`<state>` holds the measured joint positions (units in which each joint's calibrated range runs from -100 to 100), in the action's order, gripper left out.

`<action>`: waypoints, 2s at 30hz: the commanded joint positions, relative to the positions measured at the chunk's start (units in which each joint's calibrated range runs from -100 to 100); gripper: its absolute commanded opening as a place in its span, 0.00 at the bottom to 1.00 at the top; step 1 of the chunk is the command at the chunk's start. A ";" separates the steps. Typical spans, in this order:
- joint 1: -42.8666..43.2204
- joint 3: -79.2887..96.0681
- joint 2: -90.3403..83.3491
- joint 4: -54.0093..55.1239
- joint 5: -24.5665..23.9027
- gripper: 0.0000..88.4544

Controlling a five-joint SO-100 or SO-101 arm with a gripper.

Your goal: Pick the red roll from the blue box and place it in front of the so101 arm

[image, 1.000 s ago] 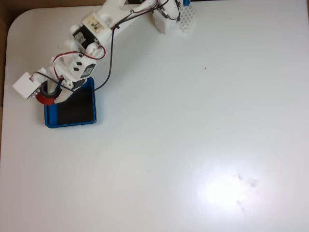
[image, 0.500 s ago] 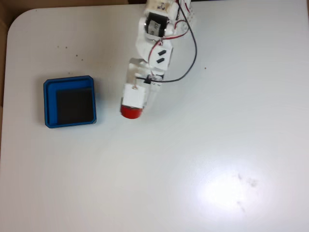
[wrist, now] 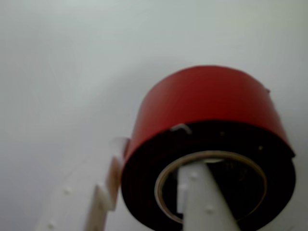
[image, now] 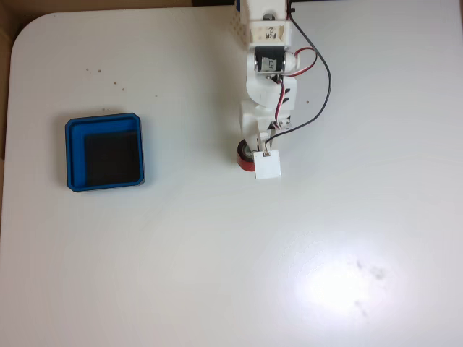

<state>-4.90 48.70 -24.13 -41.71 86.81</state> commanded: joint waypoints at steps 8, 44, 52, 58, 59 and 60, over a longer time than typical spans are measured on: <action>-0.33 0.27 7.83 0.95 0.31 0.01; 5.83 5.93 2.81 0.95 -0.04 0.07; 5.92 5.93 2.48 0.95 -0.13 0.07; 5.73 5.93 0.55 0.95 0.22 0.07; 5.73 5.93 -0.20 0.95 0.22 0.07; 5.73 5.93 -1.04 0.95 0.22 0.07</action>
<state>0.84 54.62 -21.51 -41.71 86.81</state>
